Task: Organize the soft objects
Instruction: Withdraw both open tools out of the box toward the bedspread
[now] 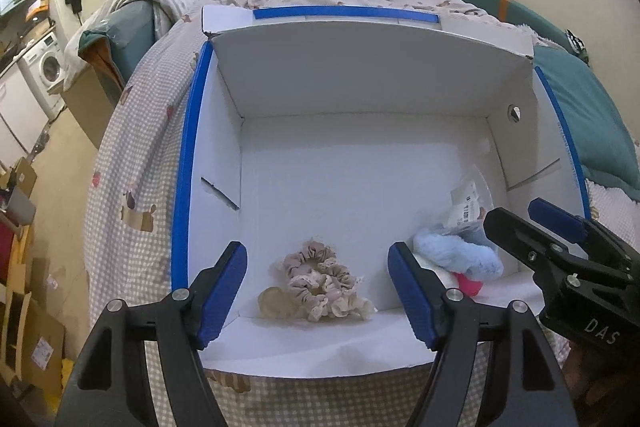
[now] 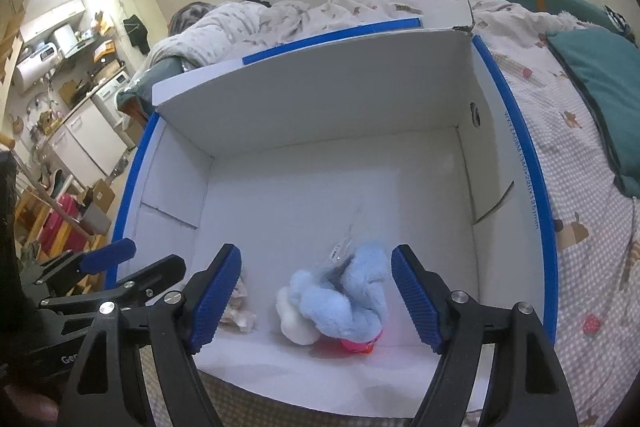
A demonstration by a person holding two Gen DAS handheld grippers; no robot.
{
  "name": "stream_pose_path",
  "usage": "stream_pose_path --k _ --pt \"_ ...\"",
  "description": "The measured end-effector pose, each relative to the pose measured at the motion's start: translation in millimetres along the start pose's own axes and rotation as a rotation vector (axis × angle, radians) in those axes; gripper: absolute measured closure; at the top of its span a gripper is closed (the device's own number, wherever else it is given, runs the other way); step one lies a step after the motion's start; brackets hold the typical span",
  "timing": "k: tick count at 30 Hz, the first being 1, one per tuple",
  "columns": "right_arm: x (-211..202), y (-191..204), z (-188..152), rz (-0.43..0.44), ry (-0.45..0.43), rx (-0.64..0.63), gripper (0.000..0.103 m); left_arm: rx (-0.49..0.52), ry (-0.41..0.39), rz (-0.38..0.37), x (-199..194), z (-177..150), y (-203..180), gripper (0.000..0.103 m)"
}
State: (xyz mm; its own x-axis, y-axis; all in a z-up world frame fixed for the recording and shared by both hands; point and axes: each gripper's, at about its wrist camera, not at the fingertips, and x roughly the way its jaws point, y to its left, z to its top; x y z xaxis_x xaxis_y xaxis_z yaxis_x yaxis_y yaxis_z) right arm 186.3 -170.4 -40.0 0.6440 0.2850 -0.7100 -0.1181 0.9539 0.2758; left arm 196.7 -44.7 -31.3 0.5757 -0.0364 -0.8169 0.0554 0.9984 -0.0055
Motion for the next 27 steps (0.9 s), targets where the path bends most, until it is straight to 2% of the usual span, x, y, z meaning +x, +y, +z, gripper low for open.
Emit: stream_pose_path --k 5,10,18,27 --pt "0 0 -3 -0.041 -0.006 -0.036 0.021 0.003 -0.002 0.000 -5 -4 3 0.032" --pt "-4 -6 -4 -0.036 -0.001 0.021 0.021 -0.007 -0.018 0.003 -13 -8 11 0.032" --pt "-16 -5 -12 -0.078 -0.001 -0.008 0.021 -0.040 -0.031 -0.003 -31 -16 21 0.032" --pt "-34 -9 -33 -0.095 0.004 0.060 0.021 -0.040 -0.036 0.007 -48 -35 23 0.032"
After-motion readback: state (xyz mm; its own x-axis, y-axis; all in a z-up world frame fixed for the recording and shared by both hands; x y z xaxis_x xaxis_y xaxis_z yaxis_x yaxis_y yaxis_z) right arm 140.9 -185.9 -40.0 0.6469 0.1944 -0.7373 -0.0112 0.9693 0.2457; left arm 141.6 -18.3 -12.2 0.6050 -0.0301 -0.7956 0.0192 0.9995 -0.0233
